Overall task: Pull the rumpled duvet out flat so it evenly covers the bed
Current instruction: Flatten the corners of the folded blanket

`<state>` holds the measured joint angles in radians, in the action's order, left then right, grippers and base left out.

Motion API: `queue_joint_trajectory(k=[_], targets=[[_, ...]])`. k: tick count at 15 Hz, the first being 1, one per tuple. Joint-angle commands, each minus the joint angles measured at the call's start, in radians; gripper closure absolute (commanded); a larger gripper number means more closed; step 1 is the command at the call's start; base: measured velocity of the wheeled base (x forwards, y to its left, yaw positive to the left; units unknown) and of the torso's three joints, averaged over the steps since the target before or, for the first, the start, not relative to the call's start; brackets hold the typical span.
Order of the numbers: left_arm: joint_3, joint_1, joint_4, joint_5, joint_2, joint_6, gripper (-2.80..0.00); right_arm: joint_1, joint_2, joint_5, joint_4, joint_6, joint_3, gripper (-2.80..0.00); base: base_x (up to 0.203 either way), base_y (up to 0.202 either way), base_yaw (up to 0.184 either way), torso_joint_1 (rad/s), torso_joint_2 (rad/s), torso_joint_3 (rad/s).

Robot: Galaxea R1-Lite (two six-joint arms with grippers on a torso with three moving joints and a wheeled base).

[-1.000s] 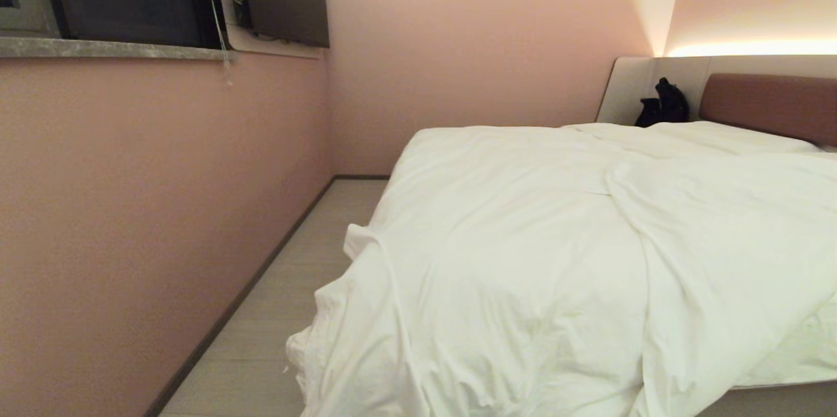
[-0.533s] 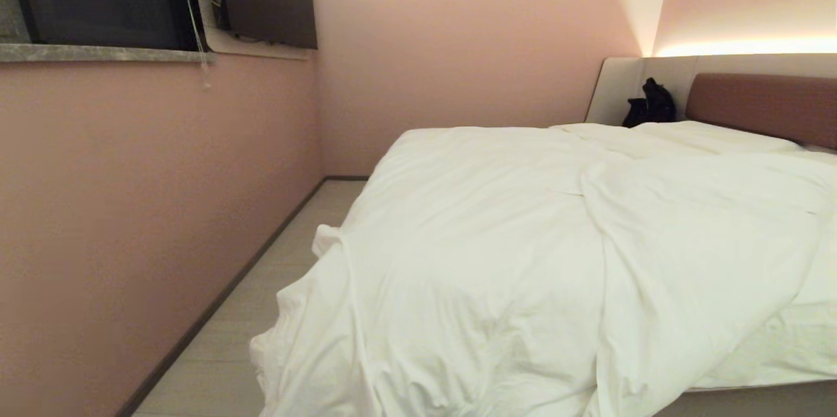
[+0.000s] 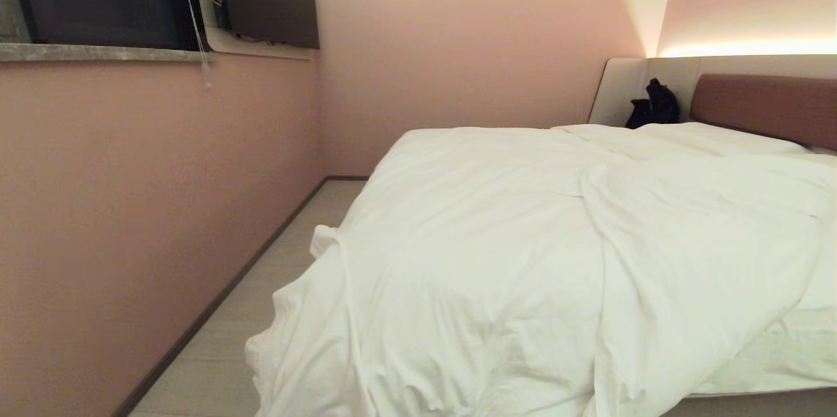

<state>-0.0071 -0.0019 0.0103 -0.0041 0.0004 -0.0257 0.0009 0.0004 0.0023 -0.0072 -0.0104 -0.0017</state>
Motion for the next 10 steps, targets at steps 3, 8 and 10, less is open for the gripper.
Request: queue_joint_trajectory(k=[3,8,10], targets=[[-0.007,0.000,0.013,0.003,0.000,0.006,0.00,0.001,0.000,0.001,0.000,0.000,0.000,0.00,0.000,0.000,0.000,0.000,0.00,0.000],[-0.103,0.000,0.042,-0.029,0.044,-0.043,0.00,0.001,0.000,0.000,0.000,0.000,0.000,0.00,0.000,0.000,0.000,0.000,0.00,0.000],[-0.313,-0.008,0.068,-0.061,0.171,-0.116,0.00,0.001,0.000,0.001,0.000,0.000,0.000,0.00,0.000,0.000,0.000,0.000,0.00,0.000]])
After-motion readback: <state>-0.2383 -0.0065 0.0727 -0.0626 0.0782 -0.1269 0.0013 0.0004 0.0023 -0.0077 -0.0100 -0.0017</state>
